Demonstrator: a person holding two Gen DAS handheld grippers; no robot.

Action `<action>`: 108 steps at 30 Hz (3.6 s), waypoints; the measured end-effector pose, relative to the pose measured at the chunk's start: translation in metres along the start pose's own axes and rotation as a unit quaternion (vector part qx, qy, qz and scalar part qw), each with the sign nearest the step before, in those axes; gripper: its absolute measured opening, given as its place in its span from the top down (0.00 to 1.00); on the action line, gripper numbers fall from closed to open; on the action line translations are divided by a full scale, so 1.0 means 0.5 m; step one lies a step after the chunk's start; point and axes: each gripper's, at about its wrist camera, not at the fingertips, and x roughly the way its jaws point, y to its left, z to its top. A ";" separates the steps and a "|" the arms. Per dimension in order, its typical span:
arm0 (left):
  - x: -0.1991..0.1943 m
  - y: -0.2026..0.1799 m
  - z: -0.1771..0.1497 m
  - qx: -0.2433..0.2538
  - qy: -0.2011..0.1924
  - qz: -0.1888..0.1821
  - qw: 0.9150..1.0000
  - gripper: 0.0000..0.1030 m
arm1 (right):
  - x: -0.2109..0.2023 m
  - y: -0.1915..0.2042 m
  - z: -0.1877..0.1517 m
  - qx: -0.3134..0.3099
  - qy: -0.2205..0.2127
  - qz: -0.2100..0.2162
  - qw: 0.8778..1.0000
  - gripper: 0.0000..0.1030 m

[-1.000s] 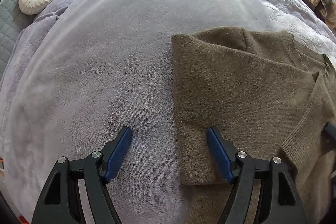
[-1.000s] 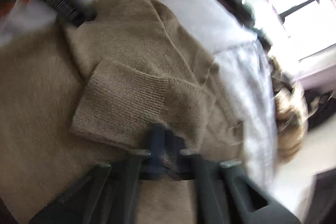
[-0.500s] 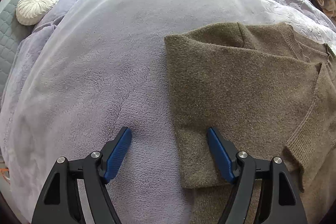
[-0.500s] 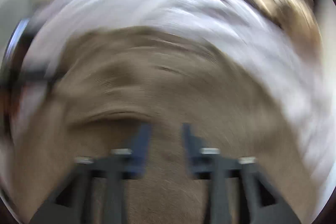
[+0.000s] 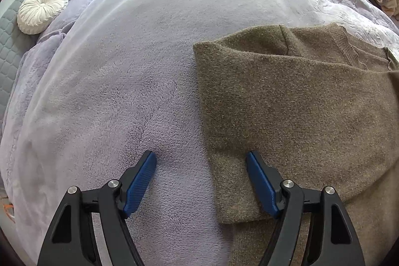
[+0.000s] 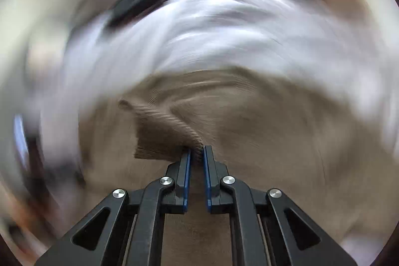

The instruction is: Fold small clothes

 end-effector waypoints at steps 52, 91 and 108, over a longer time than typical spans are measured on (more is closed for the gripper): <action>-0.090 0.034 -0.016 0.006 0.033 -0.097 0.995 0.90 | -0.060 -0.182 -0.106 0.190 0.082 0.065 0.976 0.42; -0.239 -0.421 -0.145 0.134 0.103 -0.127 0.977 0.01 | -0.403 -0.555 -0.160 0.330 -0.054 -0.007 0.943 0.21; -0.310 -0.494 -0.119 0.132 0.070 -0.176 0.973 0.01 | -0.421 -0.688 -0.096 0.433 -0.165 0.070 0.883 0.25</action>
